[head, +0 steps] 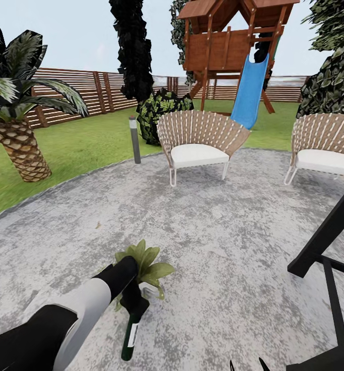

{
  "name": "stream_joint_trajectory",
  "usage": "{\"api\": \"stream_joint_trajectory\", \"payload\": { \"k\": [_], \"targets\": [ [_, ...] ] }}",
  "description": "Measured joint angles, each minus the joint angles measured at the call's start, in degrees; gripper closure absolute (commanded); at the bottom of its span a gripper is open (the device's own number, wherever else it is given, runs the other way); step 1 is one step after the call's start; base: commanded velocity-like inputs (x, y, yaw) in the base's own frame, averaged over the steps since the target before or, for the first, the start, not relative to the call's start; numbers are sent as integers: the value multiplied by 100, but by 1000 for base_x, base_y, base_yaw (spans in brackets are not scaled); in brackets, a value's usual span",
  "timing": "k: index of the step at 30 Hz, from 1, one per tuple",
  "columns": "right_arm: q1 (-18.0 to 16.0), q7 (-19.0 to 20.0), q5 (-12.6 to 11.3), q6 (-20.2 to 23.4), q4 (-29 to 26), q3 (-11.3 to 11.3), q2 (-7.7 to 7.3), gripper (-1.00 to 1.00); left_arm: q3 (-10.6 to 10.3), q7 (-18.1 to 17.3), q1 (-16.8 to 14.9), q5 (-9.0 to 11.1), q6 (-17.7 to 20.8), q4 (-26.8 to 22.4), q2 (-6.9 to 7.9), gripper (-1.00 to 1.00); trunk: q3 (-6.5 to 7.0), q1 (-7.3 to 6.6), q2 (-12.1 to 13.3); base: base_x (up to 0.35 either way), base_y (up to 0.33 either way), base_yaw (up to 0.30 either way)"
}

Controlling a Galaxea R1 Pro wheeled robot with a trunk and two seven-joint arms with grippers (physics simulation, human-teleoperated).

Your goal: Pick up the pesticide atomizer in the garden and spray insectifuge to fully cover both potted plants in the garden.

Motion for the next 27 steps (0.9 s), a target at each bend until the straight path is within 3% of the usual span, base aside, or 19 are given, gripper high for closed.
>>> {"api": "stream_joint_trajectory", "payload": {
  "k": [8, 18, 21, 23, 27],
  "targets": [
    [-1, 0, 0, 0, 2, 0, 0, -100, -116, -17, -292, 17, 36, -3, 347, 100, 0, 0, 0, 0, 0, 0],
    [0, 0, 0, 1, 4, 0, 0, -100, -150, -15, -266, 32, 13, 24, 409, 100, 0, 0, 0, 0, 0, 0],
    [0, 0, 0, 0, 4, 0, 0, -100, -156, -10, -227, -99, -7, 63, 430, 100, 0, 0, 0, 0, 0, 0],
    [0, 0, 0, 2, 4, 0, 0, -100, -150, -14, -191, -344, -15, 84, 466, 100, 0, 0, 0, 0, 0, 0],
    [0, 0, 0, 5, 6, 0, 0, -100, -94, -23, -215, -449, 14, 27, 477, 100, 0, 0, 0, 0, 0, 0]
  ]
}}
